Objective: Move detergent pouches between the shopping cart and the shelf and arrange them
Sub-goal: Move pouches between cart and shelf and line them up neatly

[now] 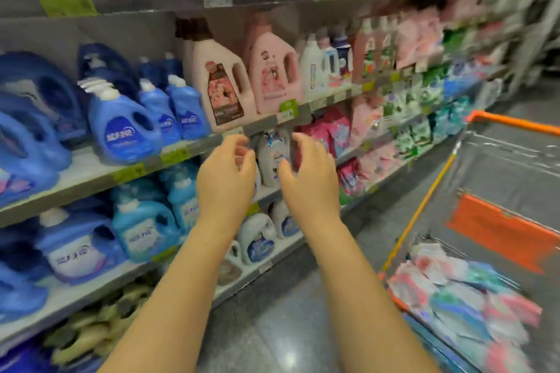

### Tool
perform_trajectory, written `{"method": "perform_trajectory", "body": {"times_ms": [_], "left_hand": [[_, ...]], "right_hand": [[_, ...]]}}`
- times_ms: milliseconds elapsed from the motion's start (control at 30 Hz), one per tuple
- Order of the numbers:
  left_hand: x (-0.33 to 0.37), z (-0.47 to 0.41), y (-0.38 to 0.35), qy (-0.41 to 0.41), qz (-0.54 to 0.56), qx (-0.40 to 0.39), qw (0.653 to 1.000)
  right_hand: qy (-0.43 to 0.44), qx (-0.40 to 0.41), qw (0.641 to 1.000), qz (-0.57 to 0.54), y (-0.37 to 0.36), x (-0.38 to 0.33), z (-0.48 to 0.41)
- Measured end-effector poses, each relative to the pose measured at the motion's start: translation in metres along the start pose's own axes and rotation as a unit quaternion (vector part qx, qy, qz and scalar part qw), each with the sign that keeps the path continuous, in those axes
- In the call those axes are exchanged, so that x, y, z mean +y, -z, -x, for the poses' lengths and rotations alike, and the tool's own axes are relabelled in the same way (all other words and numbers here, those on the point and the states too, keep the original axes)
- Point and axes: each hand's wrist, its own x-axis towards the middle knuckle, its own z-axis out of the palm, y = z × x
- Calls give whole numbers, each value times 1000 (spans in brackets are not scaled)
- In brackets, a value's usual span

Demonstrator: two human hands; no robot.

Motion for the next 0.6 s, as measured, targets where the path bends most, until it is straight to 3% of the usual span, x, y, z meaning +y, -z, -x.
{"method": "perform_trajectory", "body": {"times_ms": [167, 333, 600], "left_hand": [[63, 62, -112, 18, 59, -111, 992], [130, 120, -214, 3, 98, -239, 966], [148, 156, -347, -1, 99, -379, 920]], "right_hand": [[-55, 3, 996, 76, 92, 106, 16], [-162, 29, 980, 109, 177, 204, 40], [-356, 81, 929, 55, 215, 325, 60]]}}
